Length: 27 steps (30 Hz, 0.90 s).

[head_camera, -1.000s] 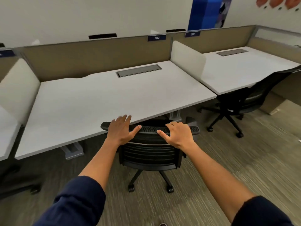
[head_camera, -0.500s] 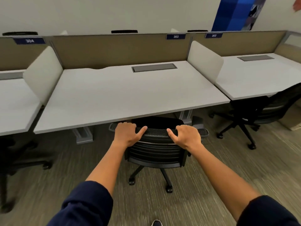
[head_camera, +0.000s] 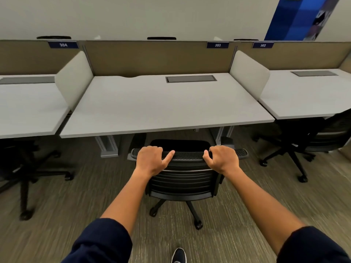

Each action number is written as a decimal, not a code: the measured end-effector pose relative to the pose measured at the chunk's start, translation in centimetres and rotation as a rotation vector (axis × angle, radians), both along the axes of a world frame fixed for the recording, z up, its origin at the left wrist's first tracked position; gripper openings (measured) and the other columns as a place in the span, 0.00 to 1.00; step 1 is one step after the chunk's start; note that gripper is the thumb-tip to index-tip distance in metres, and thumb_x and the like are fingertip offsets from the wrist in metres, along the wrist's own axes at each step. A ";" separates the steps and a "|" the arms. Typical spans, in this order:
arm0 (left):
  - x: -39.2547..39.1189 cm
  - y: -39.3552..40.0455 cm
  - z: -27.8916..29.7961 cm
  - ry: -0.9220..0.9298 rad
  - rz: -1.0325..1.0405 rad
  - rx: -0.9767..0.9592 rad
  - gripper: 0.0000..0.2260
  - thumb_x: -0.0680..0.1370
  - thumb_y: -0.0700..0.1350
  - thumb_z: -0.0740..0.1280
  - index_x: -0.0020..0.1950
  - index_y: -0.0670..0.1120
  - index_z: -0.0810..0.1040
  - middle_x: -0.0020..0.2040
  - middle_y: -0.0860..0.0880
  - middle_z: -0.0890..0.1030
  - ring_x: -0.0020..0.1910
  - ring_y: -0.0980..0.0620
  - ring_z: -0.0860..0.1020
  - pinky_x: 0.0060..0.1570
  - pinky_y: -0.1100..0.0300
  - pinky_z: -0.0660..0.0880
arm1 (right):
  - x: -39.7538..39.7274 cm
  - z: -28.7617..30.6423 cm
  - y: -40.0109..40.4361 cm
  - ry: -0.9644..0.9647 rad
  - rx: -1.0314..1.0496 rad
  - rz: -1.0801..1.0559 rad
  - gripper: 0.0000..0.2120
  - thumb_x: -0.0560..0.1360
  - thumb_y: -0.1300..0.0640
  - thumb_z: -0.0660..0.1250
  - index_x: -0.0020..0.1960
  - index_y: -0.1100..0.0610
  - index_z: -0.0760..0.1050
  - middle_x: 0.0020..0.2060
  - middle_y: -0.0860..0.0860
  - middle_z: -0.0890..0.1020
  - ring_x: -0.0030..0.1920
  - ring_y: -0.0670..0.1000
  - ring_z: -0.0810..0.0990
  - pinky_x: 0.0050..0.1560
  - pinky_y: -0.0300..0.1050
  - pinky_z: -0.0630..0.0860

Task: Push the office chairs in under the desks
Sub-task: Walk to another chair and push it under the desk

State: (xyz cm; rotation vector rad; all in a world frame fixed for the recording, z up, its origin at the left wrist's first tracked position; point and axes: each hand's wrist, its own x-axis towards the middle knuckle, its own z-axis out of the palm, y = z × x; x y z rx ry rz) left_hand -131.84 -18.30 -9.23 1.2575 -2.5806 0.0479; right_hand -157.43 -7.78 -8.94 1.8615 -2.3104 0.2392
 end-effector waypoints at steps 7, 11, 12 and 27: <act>0.7 0.0 -0.1 0.000 0.021 -0.053 0.32 0.80 0.68 0.45 0.27 0.47 0.68 0.24 0.52 0.69 0.21 0.55 0.65 0.24 0.61 0.56 | -0.3 -0.3 -0.7 -0.029 -0.066 0.052 0.24 0.73 0.42 0.47 0.27 0.55 0.67 0.22 0.50 0.71 0.23 0.51 0.69 0.24 0.39 0.56; 0.0 -1.2 0.2 0.005 0.037 -0.056 0.32 0.79 0.68 0.45 0.28 0.47 0.69 0.24 0.51 0.71 0.22 0.53 0.68 0.24 0.59 0.58 | -1.2 -0.1 -2.3 -0.011 -0.079 0.057 0.25 0.72 0.42 0.46 0.29 0.56 0.71 0.24 0.50 0.73 0.24 0.51 0.71 0.25 0.39 0.60; -0.3 -1.7 0.3 0.009 0.034 -0.059 0.32 0.79 0.68 0.45 0.27 0.47 0.68 0.24 0.51 0.71 0.22 0.53 0.67 0.24 0.60 0.58 | -1.5 0.0 -2.8 -0.014 -0.077 0.056 0.25 0.72 0.42 0.45 0.29 0.56 0.71 0.24 0.50 0.73 0.24 0.51 0.71 0.25 0.39 0.61; -5.1 -10.5 0.2 -0.016 0.104 -0.021 0.33 0.78 0.69 0.45 0.29 0.45 0.71 0.25 0.50 0.72 0.24 0.51 0.69 0.25 0.58 0.57 | -6.4 -0.7 -12.6 -0.047 -0.103 0.075 0.23 0.71 0.42 0.45 0.28 0.56 0.67 0.22 0.51 0.70 0.23 0.53 0.68 0.25 0.40 0.58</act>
